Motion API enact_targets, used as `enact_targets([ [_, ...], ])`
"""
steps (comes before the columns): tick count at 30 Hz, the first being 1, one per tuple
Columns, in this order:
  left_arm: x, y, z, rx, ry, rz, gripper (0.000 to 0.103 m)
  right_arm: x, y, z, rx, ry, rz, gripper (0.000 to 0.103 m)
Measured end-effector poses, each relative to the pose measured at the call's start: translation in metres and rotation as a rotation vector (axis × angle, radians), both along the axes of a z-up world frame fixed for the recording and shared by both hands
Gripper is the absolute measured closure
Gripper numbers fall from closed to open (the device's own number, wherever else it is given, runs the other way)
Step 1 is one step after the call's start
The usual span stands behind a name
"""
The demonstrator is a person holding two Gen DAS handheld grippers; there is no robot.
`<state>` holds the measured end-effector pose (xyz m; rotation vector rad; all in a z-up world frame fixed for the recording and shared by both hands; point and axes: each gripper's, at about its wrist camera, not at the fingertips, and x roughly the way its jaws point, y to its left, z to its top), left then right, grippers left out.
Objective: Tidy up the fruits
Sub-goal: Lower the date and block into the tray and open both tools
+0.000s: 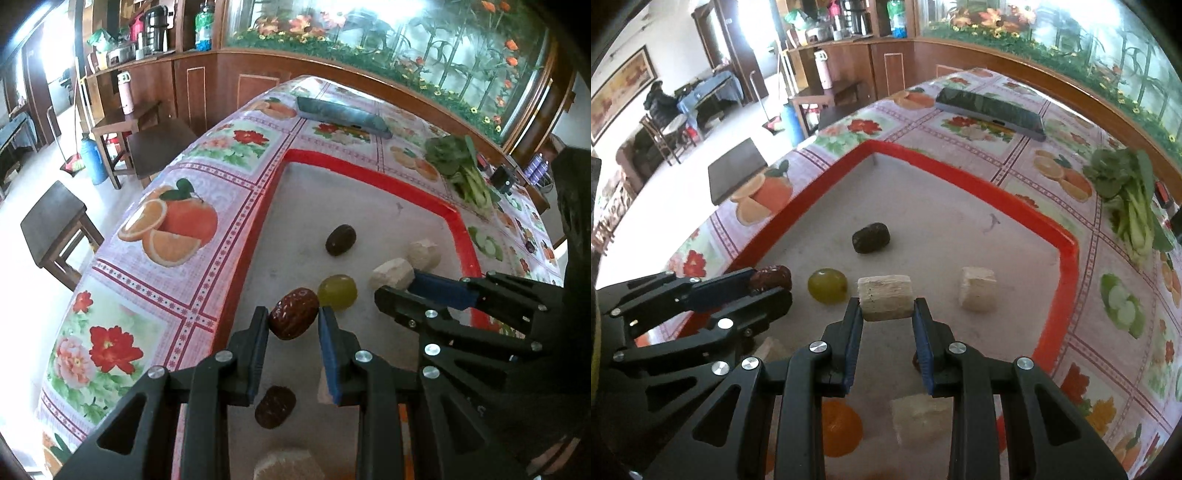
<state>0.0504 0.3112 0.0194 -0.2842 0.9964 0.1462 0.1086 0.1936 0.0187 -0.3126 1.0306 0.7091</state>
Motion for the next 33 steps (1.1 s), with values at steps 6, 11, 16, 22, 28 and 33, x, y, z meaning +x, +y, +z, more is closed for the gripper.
enact_targets([
  [6,0.002,0.001,-0.007,-0.001,0.022,0.011,0.073,-0.001,0.004,-0.003,-0.025,-0.011,0.017,0.076],
  [11,0.002,0.003,-0.009,-0.013,0.029,0.02,0.072,0.0,0.002,-0.006,-0.041,-0.01,0.003,0.069],
  [16,0.002,0.002,-0.009,-0.008,0.041,0.025,0.065,-0.002,0.0,-0.006,-0.066,-0.018,-0.006,0.067],
  [22,0.0,-0.002,-0.007,-0.009,0.048,0.021,0.054,-0.005,-0.009,-0.002,-0.094,-0.031,-0.03,0.066],
  [28,-0.003,-0.009,-0.003,-0.014,0.047,0.029,0.036,-0.009,-0.026,0.005,-0.105,-0.043,-0.075,0.062],
  [33,-0.012,-0.014,0.006,0.001,0.03,0.063,0.019,-0.015,-0.045,0.015,-0.113,-0.072,-0.104,0.049],
])
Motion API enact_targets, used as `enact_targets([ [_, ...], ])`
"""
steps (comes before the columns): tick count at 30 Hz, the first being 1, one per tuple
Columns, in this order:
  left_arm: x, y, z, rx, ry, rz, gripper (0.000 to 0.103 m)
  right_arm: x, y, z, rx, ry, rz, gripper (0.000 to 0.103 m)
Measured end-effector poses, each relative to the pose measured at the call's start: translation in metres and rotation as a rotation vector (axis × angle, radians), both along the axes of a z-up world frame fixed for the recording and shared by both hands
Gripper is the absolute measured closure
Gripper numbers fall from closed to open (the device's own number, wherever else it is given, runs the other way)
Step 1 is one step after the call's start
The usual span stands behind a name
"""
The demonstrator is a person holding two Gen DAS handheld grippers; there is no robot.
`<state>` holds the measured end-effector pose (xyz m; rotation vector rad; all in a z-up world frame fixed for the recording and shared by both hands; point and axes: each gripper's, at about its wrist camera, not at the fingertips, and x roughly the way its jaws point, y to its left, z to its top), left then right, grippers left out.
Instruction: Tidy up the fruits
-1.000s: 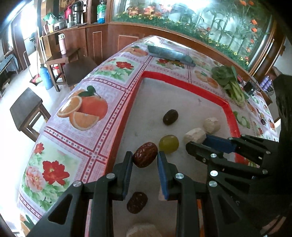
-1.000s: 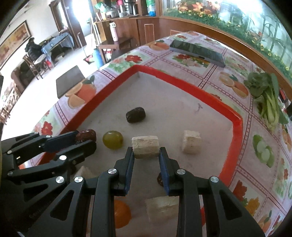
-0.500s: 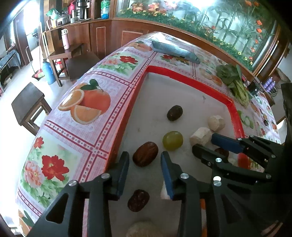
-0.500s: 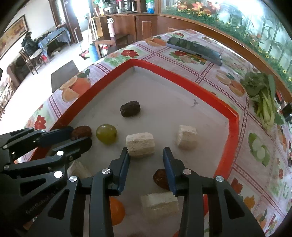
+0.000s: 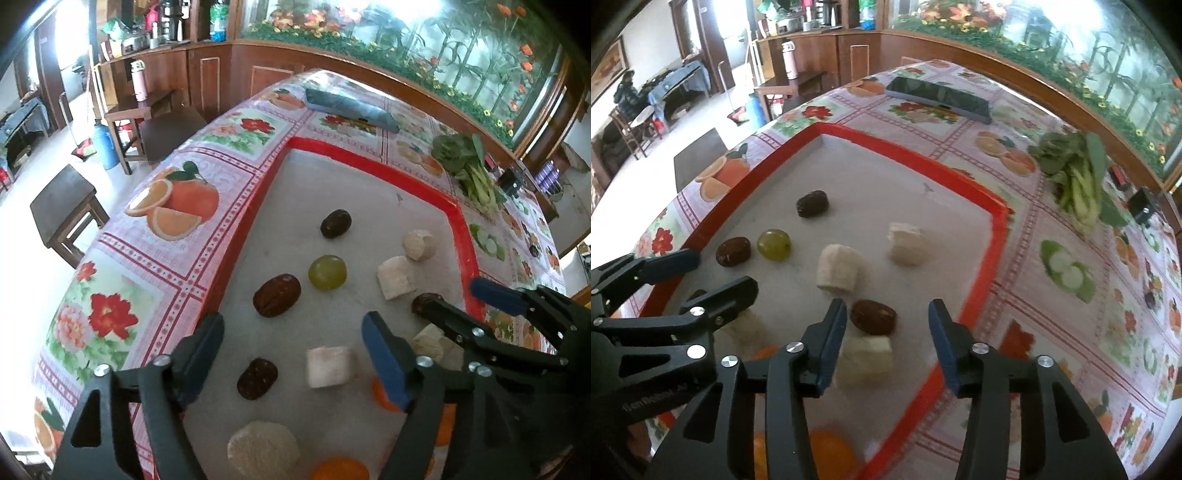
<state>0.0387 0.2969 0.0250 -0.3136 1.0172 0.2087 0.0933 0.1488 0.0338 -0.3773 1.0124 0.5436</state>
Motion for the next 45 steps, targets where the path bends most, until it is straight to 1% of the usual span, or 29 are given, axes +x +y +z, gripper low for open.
enact_targets([
  [2,-0.006,0.0,0.004,-0.008,-0.013,0.017,0.014,-0.005,-0.009,0.005,0.002,-0.026,-0.006,0.041],
  [3,-0.009,-0.001,0.007,-0.012,-0.018,0.027,0.013,-0.007,-0.012,0.007,0.003,-0.035,-0.009,0.035],
  [4,-0.013,-0.001,0.009,-0.017,-0.021,0.04,0.011,-0.011,-0.017,0.01,0.007,-0.045,-0.012,0.031],
  [6,-0.022,-0.003,0.013,-0.025,-0.035,0.063,0.009,-0.018,-0.024,0.014,0.02,-0.048,-0.007,0.029],
  [11,-0.042,-0.014,0.022,-0.003,-0.053,0.105,0.008,-0.042,-0.036,0.019,0.025,-0.06,0.025,0.029],
  [14,-0.057,-0.025,0.025,0.014,-0.053,0.127,0.007,-0.062,-0.048,0.018,0.039,-0.046,0.042,0.028],
  [16,-0.068,-0.033,0.026,0.033,-0.057,0.152,0.007,-0.073,-0.056,0.017,0.048,-0.031,0.045,0.028],
  [18,-0.081,-0.043,0.028,0.062,-0.077,0.181,0.007,-0.086,-0.066,0.014,0.06,-0.012,0.047,0.028],
  [20,-0.092,-0.053,0.03,0.09,-0.09,0.196,0.007,-0.1,-0.076,0.011,0.056,-0.01,0.044,0.028],
  [23,-0.107,-0.07,0.031,0.12,-0.103,0.208,0.007,-0.119,-0.09,0.009,0.049,-0.024,0.038,0.027],
  [25,-0.116,-0.079,0.031,0.114,-0.112,0.211,0.005,-0.13,-0.098,0.01,0.045,-0.045,0.027,0.027],
  [26,-0.12,-0.083,0.03,0.114,-0.109,0.213,0.001,-0.137,-0.103,0.01,0.045,-0.063,0.013,0.027],
  [28,-0.129,-0.091,0.03,0.115,-0.111,0.226,0.001,-0.146,-0.112,0.009,0.048,-0.082,-0.008,0.024],
  [30,-0.139,-0.099,0.03,0.109,-0.132,0.227,0.0,-0.151,-0.118,0.008,0.049,-0.089,-0.012,0.024],
  [34,-0.15,-0.113,0.03,0.101,-0.124,0.216,0.0,-0.157,-0.123,0.007,0.029,-0.105,0.005,0.024],
  [38,-0.158,-0.126,0.035,0.138,-0.124,0.207,0.0,-0.162,-0.13,0.009,0.038,-0.114,0.02,0.024],
  [42,-0.159,-0.133,0.039,0.204,-0.085,0.22,0.0,-0.165,-0.131,0.01,0.034,-0.128,0.036,0.024],
  [45,-0.164,-0.135,0.042,0.221,-0.089,0.237,0.0,-0.167,-0.132,0.009,0.032,-0.129,0.049,0.024],
])
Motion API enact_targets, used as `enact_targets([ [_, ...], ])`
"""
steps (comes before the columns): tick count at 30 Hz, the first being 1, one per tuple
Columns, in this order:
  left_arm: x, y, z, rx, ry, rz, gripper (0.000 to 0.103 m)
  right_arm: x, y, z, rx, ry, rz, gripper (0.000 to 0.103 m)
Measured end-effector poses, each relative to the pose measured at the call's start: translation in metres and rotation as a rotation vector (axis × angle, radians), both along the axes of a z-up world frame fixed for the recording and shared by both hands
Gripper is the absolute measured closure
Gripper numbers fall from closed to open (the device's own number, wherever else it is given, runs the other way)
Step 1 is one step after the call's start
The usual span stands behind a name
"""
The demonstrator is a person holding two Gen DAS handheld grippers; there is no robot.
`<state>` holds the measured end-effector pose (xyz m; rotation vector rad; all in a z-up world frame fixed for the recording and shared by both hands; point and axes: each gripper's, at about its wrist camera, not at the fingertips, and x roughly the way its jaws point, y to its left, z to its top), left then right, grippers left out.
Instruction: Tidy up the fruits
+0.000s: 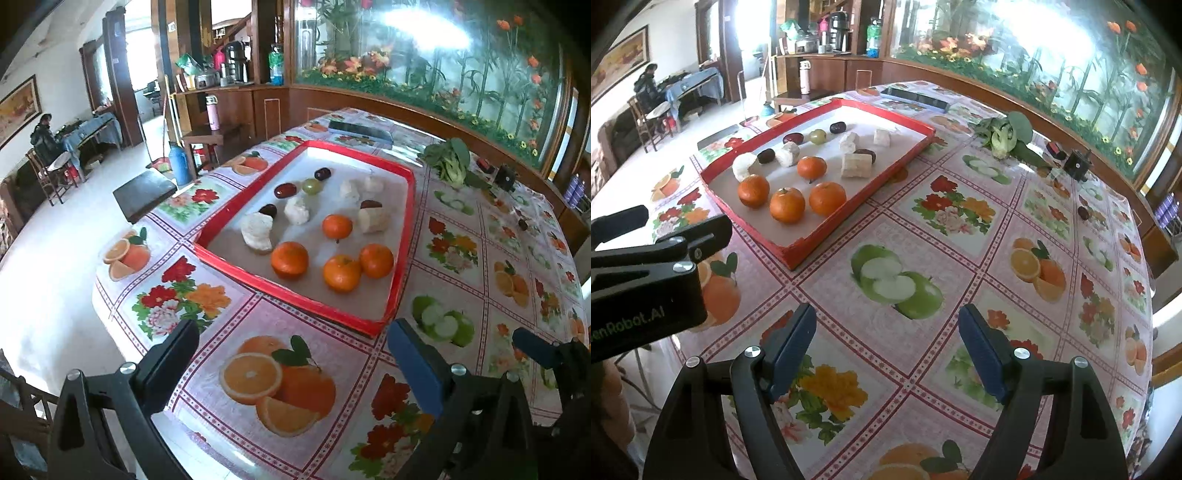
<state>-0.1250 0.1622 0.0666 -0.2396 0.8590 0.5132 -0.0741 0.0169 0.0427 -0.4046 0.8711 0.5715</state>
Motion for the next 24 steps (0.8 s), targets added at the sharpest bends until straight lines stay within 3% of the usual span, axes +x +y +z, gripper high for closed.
enact_targets([
  [10,-0.006,-0.011,-0.002,0.028,0.017,0.008,0.0,0.002,-0.002,-0.003,-0.01,0.01,0.012,0.024],
  [24,-0.004,-0.008,-0.005,-0.016,0.005,-0.007,0.0,0.003,0.002,-0.007,-0.014,0.027,0.016,0.024],
])
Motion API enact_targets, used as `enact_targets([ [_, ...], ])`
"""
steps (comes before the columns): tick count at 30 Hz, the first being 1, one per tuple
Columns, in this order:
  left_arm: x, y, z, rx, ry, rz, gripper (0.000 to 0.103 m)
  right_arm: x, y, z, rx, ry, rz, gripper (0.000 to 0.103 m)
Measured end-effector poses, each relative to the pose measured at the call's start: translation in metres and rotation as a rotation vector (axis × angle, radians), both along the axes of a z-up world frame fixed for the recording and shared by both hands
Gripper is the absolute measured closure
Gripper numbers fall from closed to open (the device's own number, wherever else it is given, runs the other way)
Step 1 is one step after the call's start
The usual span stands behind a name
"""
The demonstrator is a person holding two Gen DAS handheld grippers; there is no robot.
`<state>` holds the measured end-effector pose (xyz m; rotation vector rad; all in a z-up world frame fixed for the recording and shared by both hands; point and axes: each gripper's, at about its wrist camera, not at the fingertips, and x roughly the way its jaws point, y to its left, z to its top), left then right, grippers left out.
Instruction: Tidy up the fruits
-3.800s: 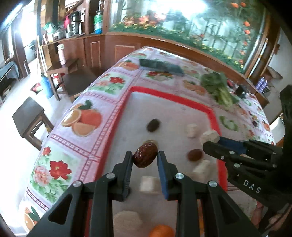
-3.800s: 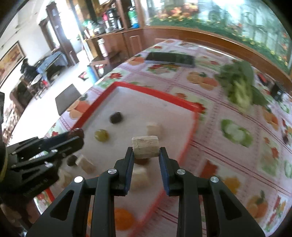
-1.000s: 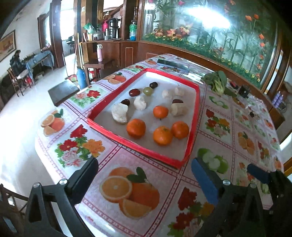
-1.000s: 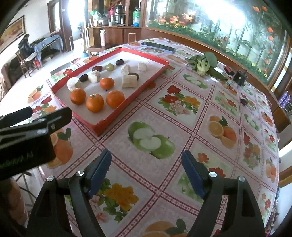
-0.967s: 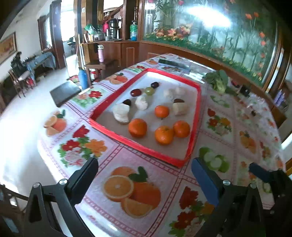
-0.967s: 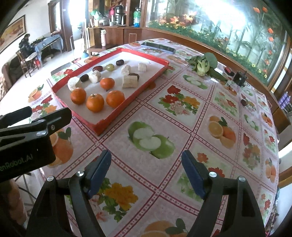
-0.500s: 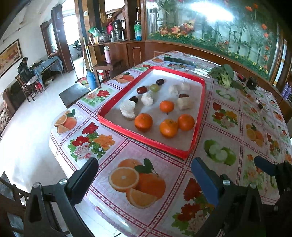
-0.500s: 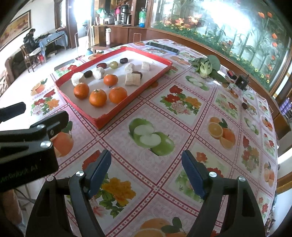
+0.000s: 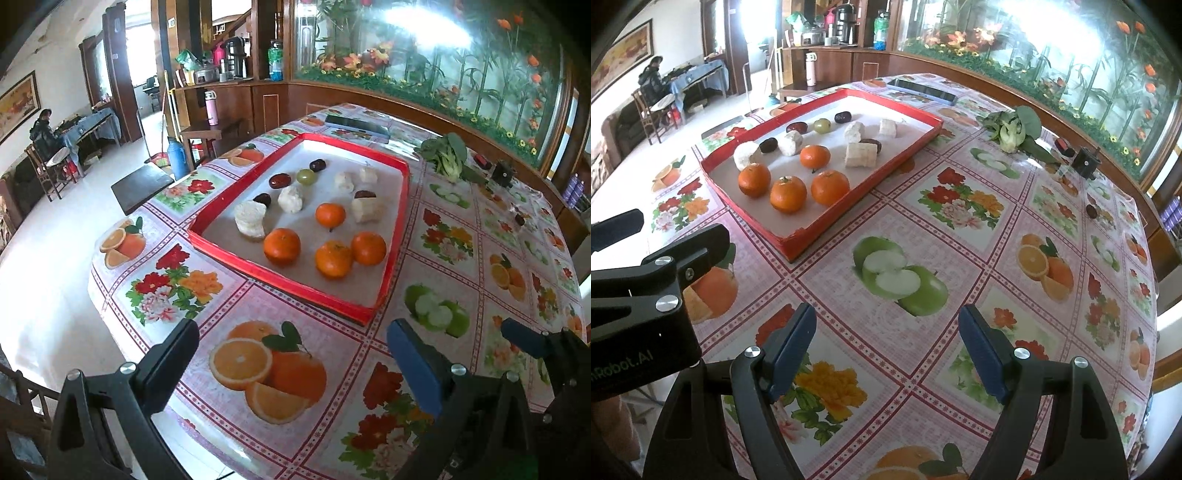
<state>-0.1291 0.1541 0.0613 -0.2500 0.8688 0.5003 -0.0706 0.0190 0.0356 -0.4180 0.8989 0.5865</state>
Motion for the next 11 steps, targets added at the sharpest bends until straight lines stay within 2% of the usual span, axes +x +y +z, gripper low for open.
enact_targets([
  [11,0.005,0.0099,-0.0079,-0.035,0.034,0.0,0.0,0.0015,0.0077,-0.0022,-0.01,0.009,0.006,0.024],
])
